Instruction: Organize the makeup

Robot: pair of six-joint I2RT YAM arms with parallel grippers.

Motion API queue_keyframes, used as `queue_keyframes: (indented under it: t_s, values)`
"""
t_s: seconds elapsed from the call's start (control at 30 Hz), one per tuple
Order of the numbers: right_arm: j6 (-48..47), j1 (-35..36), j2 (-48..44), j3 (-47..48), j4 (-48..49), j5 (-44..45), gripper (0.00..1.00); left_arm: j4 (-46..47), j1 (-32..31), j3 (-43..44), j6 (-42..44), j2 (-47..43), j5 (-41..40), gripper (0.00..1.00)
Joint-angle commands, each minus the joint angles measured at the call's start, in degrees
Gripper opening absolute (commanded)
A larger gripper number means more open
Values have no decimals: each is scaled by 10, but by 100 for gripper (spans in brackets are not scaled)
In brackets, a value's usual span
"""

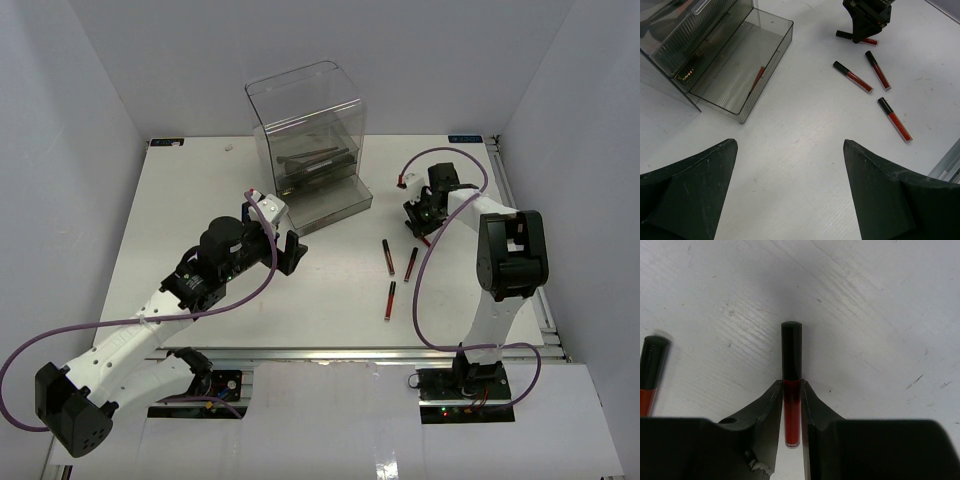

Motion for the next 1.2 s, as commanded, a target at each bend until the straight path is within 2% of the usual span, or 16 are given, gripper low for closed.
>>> queue_keyframes:
  t_s: [0.0,0.2,0.3,0.4,0.53,0.73,0.77,0.9,0.93,1.0,1.17]
  values:
    - [-29,3,-3,37,-13,-10,18,7,3,0,-5,-5,5,98]
    - [-148,54,-61,85,-20,-3,12,7,4,-1,-2,-1,0,98]
    - [-285,129,-89,68,6,33,8,7,3,-2,-1,-2,-5,98]
    - [-398,210,-115,30,84,112,8,7,4,-4,2,-1,-13,98]
    - [-482,279,-83,65,112,160,8,8,6,-5,6,0,-23,98]
    - [-540,315,27,172,105,200,8,8,9,-7,9,-4,-28,98]
    - [-540,317,45,182,102,201,9,8,10,-7,10,-4,-29,98]
    - [-519,319,79,215,102,195,35,8,12,-7,11,-8,-28,98]
    - [-515,319,84,219,102,194,38,8,12,-7,11,-7,-27,98]
    - [-504,319,92,224,102,192,45,8,12,-7,11,-7,-25,98]
    - [-484,318,76,209,105,189,52,8,13,-7,11,-7,-23,98]
